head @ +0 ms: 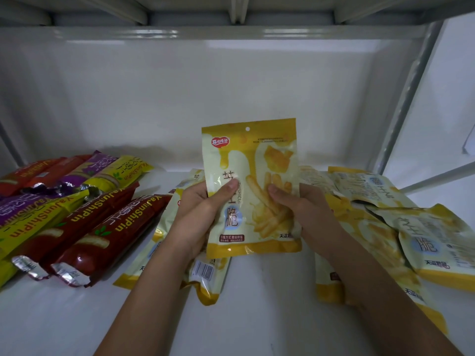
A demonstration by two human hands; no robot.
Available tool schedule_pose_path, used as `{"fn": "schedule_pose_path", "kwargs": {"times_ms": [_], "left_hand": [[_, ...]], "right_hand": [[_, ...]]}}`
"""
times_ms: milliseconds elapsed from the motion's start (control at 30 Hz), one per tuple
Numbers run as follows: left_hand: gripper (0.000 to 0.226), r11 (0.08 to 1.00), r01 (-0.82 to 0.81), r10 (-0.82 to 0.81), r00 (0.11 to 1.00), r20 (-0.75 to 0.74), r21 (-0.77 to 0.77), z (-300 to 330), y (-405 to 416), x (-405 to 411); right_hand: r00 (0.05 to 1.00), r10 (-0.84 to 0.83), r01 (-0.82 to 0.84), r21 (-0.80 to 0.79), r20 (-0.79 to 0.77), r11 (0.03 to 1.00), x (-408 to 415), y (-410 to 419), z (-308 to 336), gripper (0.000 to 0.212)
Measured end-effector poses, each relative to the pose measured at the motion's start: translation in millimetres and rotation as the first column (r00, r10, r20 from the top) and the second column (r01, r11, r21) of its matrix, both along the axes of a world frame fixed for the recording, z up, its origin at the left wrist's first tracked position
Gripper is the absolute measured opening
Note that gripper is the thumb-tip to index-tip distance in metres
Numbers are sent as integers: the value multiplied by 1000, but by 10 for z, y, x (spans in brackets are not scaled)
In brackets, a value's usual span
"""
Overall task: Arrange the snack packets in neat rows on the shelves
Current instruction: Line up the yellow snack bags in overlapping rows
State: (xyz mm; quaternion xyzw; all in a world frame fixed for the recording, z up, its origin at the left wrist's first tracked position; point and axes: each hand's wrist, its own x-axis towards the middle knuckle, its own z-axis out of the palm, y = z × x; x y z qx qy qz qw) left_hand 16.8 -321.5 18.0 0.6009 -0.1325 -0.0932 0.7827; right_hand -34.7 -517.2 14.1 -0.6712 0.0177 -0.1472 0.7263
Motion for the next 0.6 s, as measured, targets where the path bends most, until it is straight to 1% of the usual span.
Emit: {"fn": "schedule_pose_path", "kwargs": {"times_ms": [100,267,367,433,533,600], "left_hand": [[22,1000,-19,19,1000,10,-15,-6,1,-3],[17,999,-9,8,1000,-13,-37,-3,9,5],[25,995,24,-28,999,-46,-93,11,13,-11],[26,993,20,-25,999,-45,-117,23,15,-14],[22,992,-39,35,999,-32,-118,20,-1,-13],[21,993,-55,54,998,-10,-106,11,-5,-18]], "right_hand": [[999,38,-38,4,-3,999,-3,11,7,38],[999,26,-26,17,41,1000,-26,21,38,42],[998,47,-47,2,35,999,-42,24,57,45],[996,84,-84,24,22,996,-46,32,59,39],[992,122,-123,102,16,987,-43,44,52,32],[997,77,-78,68,16,995,-33,61,54,25]]}}
